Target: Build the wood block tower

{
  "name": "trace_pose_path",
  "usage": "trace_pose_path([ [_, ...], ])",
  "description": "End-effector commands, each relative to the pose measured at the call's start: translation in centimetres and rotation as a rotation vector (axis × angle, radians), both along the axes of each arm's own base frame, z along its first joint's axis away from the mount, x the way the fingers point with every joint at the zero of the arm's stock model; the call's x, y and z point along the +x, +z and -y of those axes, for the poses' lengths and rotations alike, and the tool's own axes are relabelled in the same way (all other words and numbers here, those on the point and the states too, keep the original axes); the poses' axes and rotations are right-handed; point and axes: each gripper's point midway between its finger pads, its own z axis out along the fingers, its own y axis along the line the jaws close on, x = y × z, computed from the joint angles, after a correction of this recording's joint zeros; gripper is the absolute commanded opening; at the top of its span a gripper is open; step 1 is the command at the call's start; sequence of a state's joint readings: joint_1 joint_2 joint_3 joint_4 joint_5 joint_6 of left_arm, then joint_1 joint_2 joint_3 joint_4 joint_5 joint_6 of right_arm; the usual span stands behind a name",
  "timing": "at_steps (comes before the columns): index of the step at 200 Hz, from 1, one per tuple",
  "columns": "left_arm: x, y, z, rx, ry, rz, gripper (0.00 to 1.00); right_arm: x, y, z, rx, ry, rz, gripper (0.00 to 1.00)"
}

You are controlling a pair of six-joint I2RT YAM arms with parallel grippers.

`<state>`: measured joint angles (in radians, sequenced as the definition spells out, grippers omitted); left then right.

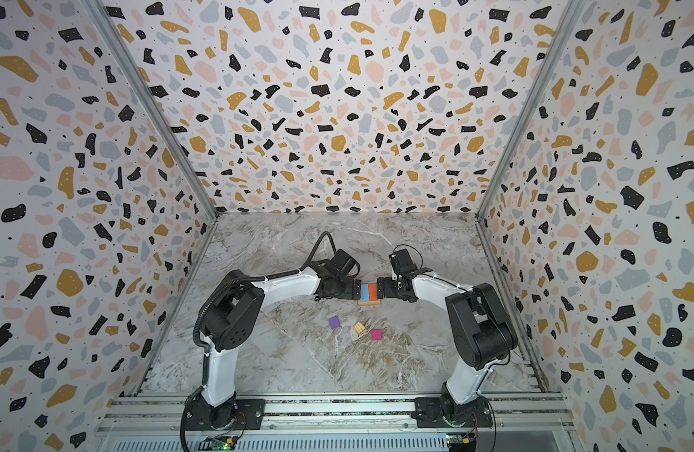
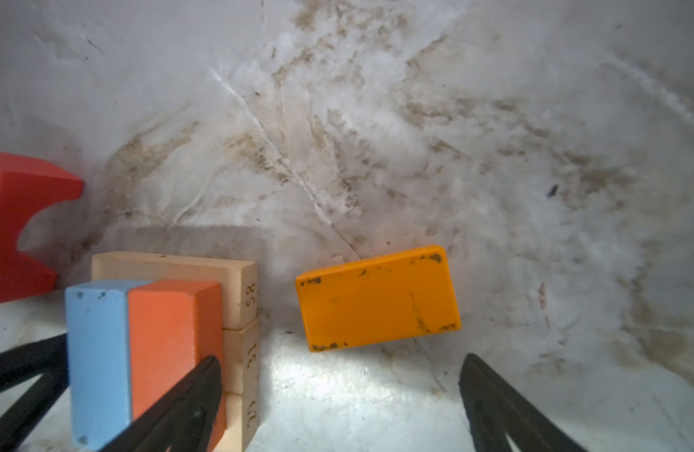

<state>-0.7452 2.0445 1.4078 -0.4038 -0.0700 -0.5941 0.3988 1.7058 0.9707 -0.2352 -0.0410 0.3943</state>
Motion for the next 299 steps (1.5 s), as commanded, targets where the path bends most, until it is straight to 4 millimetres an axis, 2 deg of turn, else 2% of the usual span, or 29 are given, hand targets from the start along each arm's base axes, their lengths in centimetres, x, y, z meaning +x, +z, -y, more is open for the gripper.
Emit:
trace_pose_path([
  [1,1.2,0.9,0.3,-0.008,0.006,0.033,1.0,0.1,1.3,-0.2,0.004,0.008,0.023,0.96],
  [152,1.7,1.5,0.3,-0.008,0.013,0.051,1.0,0.0,1.2,0.2,-0.005,-0.003,0.022,0.96],
  [239,1.8,1.1,0.0,0.004,0.015,0.044,1.0,0.0,1.1,0.2,-0.006,-0.002,0.02,0.96],
  [279,2.2,2.9,-0.3,-0.006,0.023,0.077,1.0,0.4,1.9,1.1,-0.023,-0.04,0.044,0.96],
  [299,2.5,4.4,-0.6,-0.01,0.023,0.094,1.0,0.9,3.5,1.5,-0.015,-0.056,0.079,0.96],
])
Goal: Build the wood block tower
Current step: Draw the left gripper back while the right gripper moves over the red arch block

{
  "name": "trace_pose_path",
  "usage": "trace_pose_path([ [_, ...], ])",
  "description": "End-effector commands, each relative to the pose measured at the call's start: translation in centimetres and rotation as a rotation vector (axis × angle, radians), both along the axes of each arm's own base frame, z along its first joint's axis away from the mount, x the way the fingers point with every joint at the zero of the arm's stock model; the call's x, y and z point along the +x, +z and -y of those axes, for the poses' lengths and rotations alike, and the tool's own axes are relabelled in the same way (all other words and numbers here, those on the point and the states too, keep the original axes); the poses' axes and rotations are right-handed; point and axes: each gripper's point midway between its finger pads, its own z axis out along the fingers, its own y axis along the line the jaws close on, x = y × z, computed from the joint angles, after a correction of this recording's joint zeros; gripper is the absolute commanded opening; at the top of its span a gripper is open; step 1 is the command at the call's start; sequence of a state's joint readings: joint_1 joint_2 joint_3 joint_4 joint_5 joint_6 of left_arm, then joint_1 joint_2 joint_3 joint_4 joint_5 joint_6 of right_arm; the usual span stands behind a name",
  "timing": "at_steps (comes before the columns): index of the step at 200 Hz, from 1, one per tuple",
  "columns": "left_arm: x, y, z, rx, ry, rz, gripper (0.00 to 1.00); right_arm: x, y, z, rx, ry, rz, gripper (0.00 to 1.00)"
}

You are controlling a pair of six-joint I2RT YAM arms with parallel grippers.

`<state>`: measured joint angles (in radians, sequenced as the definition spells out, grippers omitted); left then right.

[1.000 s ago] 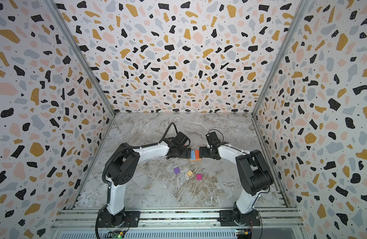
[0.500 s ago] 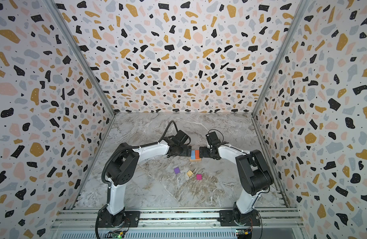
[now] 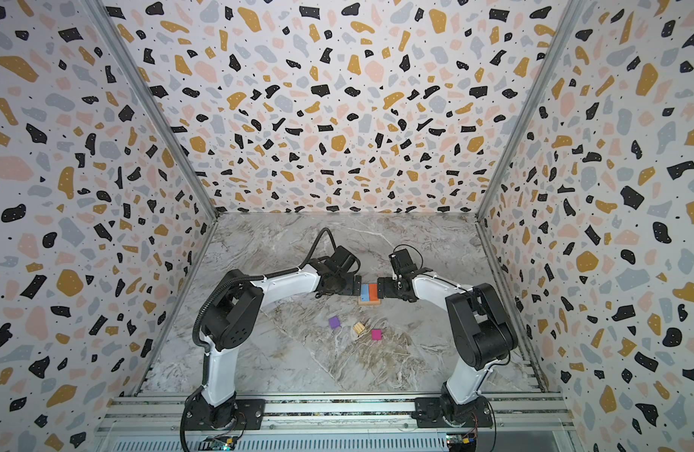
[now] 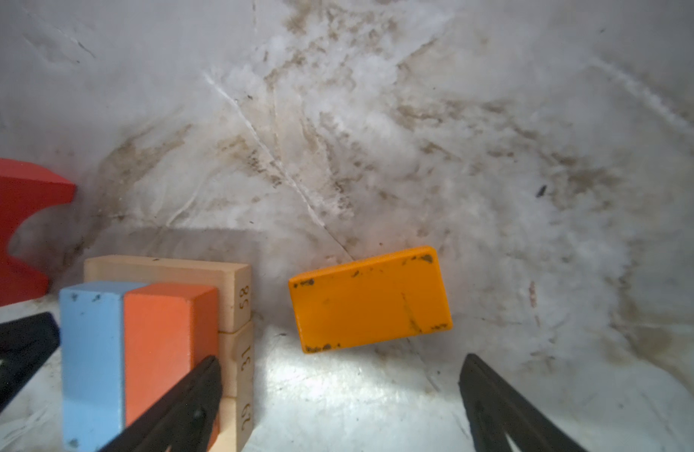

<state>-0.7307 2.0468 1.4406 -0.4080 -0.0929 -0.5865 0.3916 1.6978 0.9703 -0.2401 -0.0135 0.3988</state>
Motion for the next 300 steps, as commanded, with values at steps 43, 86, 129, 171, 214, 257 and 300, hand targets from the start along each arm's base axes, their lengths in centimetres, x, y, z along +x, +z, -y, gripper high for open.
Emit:
trace_pose_path([
  [43,1.4,7.7,-2.4,-0.013,0.005,0.116,1.0,1.4,7.4,0.4,0.002,-0.002,0.128,0.96],
  [86,0.1,10.0,-5.0,-0.031,-0.037,0.132,1.0,1.5,11.1,-2.4,0.034,0.121,0.193,0.96],
  [129,-1.2,11.4,-8.4,-0.065,-0.052,0.146,1.0,1.0,12.9,-7.4,0.069,0.351,0.221,0.96],
  [171,-3.1,10.7,-10.3,-0.183,-0.099,0.121,1.0,0.5,12.5,-11.7,0.033,0.541,0.215,0.97],
  [214,-4.2,11.5,-11.6,-0.222,-0.104,0.162,1.0,0.6,10.2,-14.3,-0.053,0.671,0.186,0.97],
  [257,-5.0,12.5,-13.0,-0.199,-0.129,0.171,1.0,1.5,7.2,-15.5,-0.222,0.793,0.155,0.97],
  [300,-5.4,12.0,-14.0,-0.221,-0.117,0.174,1.0,2.6,5.3,-16.7,-0.242,0.857,0.149,0.97],
])
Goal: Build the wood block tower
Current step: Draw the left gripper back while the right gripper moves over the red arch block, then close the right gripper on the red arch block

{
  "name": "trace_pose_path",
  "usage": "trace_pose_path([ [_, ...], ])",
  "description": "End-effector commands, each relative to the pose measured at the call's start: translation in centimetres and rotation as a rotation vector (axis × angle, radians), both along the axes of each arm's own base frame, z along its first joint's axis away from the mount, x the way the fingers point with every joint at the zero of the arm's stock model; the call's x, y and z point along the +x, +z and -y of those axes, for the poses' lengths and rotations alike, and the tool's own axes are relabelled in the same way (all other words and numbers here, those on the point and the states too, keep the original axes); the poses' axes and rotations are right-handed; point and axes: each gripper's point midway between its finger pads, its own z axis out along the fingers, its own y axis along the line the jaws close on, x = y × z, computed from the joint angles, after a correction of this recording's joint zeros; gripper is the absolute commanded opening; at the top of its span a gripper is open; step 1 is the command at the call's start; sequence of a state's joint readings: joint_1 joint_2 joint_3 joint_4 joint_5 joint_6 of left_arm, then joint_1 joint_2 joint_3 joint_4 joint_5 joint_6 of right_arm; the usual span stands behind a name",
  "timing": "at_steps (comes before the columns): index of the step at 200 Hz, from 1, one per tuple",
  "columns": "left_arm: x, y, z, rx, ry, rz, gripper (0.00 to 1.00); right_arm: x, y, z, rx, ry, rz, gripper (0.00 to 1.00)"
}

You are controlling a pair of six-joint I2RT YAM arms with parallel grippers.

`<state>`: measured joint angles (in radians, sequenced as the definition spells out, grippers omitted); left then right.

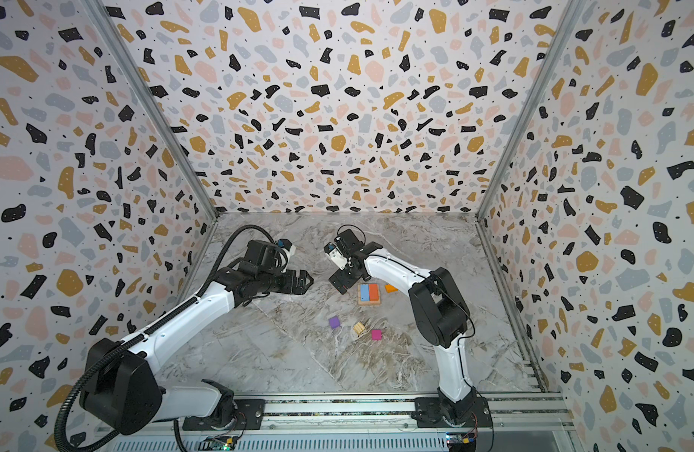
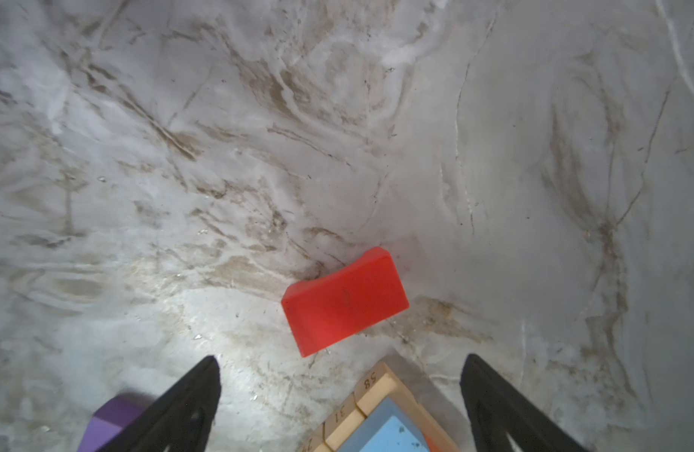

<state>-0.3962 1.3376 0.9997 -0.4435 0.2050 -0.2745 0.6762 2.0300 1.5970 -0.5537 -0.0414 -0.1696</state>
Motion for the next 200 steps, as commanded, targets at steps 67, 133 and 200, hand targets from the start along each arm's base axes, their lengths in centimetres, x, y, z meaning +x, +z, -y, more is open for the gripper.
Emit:
trace_pose_path([
  [67,-0.1,-1.3,-0.6,-0.09,-0.017,-0.035,1.0,0.9,-0.8,-1.6,-0.015,0.13,0.007,0.91],
  [133,0.3,-1.8,-1.4,-0.119,0.01,-0.057,1.0,-0.1,-3.4,-1.7,-0.005,0.149,-0.068,0.88],
  [200,0.4,-2.0,-1.8,-0.112,0.022,-0.059,1.0,0.0,-3.7,-1.8,-0.008,0.142,-0.075,0.74],
])
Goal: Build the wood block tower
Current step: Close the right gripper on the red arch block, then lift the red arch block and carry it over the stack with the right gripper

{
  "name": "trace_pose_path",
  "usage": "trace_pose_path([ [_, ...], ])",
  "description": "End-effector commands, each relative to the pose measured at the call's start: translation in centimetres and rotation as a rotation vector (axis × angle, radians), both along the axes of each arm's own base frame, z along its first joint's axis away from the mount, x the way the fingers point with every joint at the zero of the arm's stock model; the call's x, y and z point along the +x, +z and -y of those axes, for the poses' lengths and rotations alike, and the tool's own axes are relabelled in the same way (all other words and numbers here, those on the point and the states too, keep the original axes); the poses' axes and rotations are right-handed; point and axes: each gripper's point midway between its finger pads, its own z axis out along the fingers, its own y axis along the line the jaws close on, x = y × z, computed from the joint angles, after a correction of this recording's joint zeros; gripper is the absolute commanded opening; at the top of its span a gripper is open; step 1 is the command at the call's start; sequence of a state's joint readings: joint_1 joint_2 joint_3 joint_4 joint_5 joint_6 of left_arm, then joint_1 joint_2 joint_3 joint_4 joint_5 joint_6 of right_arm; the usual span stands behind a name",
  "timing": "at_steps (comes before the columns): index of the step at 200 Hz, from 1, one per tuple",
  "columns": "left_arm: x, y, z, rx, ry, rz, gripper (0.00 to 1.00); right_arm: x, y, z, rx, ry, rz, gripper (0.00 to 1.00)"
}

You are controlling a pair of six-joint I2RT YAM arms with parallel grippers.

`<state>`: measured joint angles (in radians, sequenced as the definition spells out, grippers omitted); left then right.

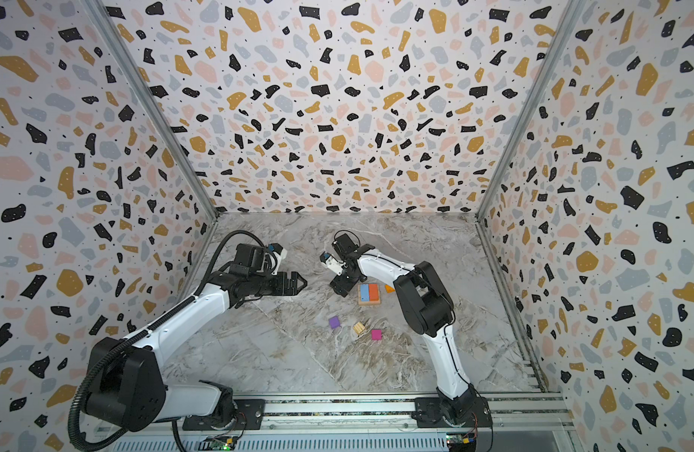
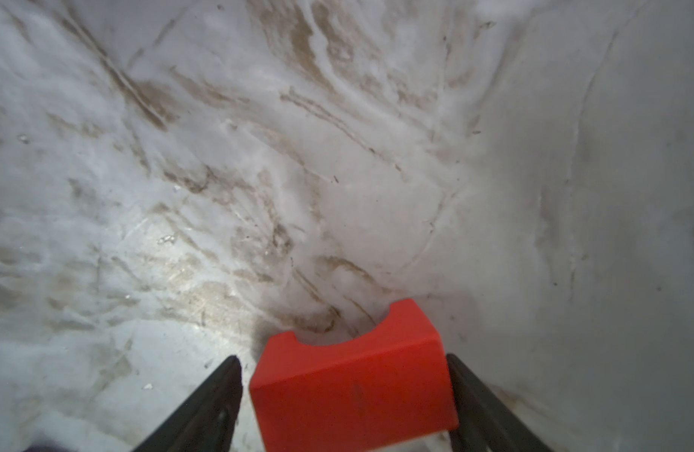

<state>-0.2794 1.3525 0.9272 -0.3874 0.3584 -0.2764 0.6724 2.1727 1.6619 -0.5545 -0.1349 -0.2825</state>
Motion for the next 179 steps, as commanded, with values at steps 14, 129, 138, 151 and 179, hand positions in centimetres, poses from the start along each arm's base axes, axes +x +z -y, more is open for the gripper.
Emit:
trace_pose_path([
  [14,0.2,-0.1,-0.1,-0.01,0.003,0.008,1.0,0.2,1.0,-0.1,0.008,0.002,0.008,0.7],
  [129,0.3,-0.7,-0.2,-0.001,0.008,-0.008,1.0,0.7,6.3,-0.9,0.149,-0.312,-0.022,0.49],
  [138,0.3,-0.8,-0.2,-0.001,0.008,-0.01,1.0,1.0,6.9,-0.6,0.153,-0.368,-0.012,0.48],
  [151,0.3,-0.7,-0.1,-0.008,0.004,-0.01,1.0,1.1,7.9,0.3,0.142,-0.453,0.001,0.48],
  [179,0.2,-0.8,0.1,-0.021,-0.004,-0.014,1.0,0.8,9.9,2.2,0.149,-0.611,0.011,0.48],
])
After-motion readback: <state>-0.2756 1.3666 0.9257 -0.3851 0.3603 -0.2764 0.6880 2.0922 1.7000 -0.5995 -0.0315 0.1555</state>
